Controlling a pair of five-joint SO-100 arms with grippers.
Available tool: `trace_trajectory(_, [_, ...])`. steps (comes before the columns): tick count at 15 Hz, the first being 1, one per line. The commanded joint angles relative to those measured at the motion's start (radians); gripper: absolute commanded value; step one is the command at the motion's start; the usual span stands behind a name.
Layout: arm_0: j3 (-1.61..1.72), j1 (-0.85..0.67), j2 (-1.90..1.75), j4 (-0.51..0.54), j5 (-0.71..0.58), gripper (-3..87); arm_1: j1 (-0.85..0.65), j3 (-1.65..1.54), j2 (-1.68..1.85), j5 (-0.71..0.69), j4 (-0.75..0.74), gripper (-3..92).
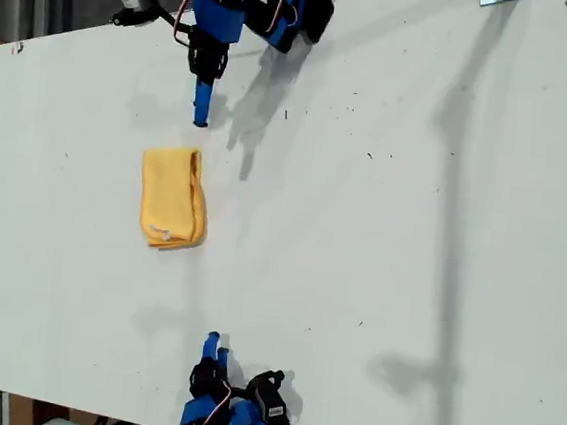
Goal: Grasp corners of a square towel and fold twice.
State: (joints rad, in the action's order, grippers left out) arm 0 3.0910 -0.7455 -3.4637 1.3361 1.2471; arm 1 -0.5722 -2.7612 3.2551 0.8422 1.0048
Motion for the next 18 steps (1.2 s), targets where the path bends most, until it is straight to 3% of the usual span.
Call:
trace_trajectory(1, [0.018, 0.006, -0.006, -0.014, 0.080, 17.3, 0.052, -0.018, 0.035, 0.018, 0.043, 1.2])
trace_trajectory(3, [0.021, -0.006, -0.006, -0.020, -0.031, 16.9, 0.020, -0.071, 0.035, 0.097, 0.124, 0.0])
trace_trajectory(4, [0.021, -0.008, -0.006, -0.023, -0.118, 16.7, -0.003, -0.103, 0.035, 0.229, 0.196, 0.0])
trace_trajectory(5, [0.021, 0.012, -0.006, -0.025, -0.161, 16.4, -0.041, -0.115, 0.035, 0.425, 0.311, 0.0])
trace_trajectory(6, [0.023, 0.020, -0.006, -0.025, -0.166, 15.8, -0.071, -0.115, 0.035, 0.534, 0.400, 2.4])
trace_trajectory(8, [0.023, 0.017, -0.006, -0.025, -0.173, 15.1, -0.067, -0.069, 0.035, 0.572, 0.463, 3.0])
trace_trajectory(11, [0.023, 0.015, -0.006, -0.025, -0.184, 14.1, 0.110, -0.071, 0.035, 0.951, 0.431, 4.7])
trace_trajectory(12, [0.023, 0.015, -0.006, -0.025, -0.190, 14.0, 0.126, -0.066, 0.035, 0.902, 0.442, 4.7])
trace_trajectory(14, [0.023, 0.015, -0.006, -0.026, -0.190, 13.9, 0.135, -0.064, 0.035, 0.624, 0.474, 4.7])
trace_trajectory(18, [0.023, 0.015, -0.006, -0.026, -0.190, 13.9, 0.150, -0.064, 0.035, 0.624, 0.474, 4.7])
